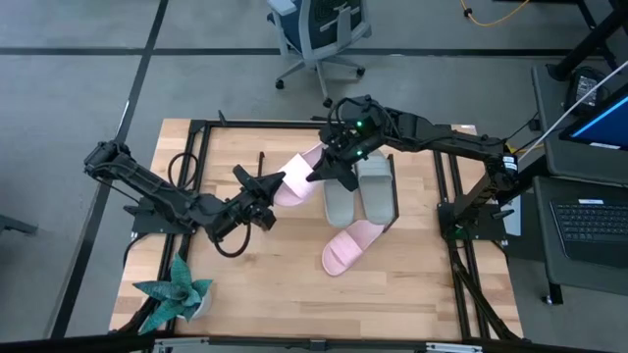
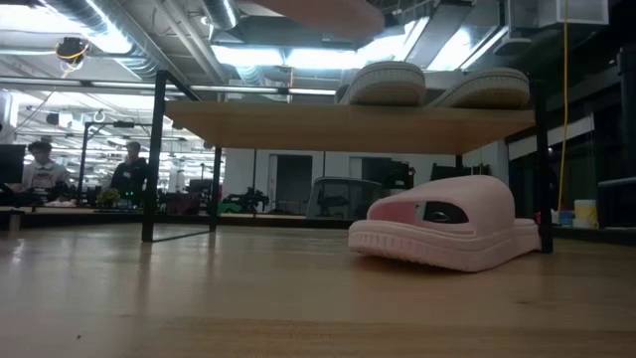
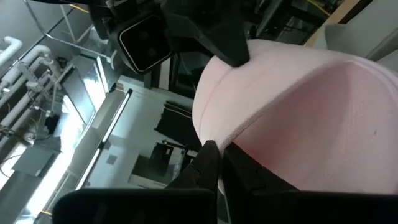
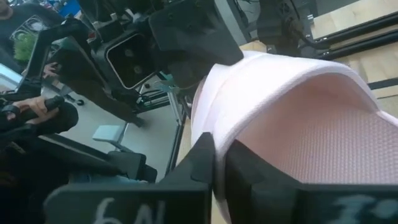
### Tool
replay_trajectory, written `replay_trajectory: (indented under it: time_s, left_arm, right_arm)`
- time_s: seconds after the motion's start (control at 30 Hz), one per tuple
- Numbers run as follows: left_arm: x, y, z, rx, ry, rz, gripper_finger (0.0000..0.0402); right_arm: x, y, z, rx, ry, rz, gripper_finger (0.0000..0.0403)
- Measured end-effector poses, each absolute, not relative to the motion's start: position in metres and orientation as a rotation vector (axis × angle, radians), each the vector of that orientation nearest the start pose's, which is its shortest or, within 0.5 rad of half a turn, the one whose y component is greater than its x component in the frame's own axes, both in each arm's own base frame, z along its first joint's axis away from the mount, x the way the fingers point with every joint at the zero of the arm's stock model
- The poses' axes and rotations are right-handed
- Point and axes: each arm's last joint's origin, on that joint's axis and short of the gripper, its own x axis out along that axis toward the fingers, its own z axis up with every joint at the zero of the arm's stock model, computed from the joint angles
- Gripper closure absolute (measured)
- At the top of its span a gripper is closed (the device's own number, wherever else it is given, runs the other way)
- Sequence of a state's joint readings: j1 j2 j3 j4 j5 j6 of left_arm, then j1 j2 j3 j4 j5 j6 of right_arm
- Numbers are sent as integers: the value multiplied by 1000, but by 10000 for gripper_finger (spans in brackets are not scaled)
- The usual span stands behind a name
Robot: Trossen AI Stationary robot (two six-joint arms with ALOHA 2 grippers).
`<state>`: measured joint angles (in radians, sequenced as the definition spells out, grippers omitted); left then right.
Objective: Pick and place slides into the shelf
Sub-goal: Put the left pink slide on the shelf
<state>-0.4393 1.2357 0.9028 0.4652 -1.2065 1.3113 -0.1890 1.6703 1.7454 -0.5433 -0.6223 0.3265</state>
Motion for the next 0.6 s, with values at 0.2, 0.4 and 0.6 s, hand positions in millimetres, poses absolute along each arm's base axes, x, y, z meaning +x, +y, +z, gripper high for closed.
replay_trajectory:
  time_s: [0.2, 0.4, 0.6]
  left_arm:
    - [246, -90, 341, 1137, 405, 696, 399]
    - [242, -97, 348, 1065, 352, 723, 374]
    - [225, -108, 361, 957, 276, 731, 369]
  right_arm:
    - [364, -53, 404, 472, 492, 363, 388]
    - [362, -55, 411, 453, 470, 387, 388]
    - [353, -61, 431, 414, 451, 392, 388]
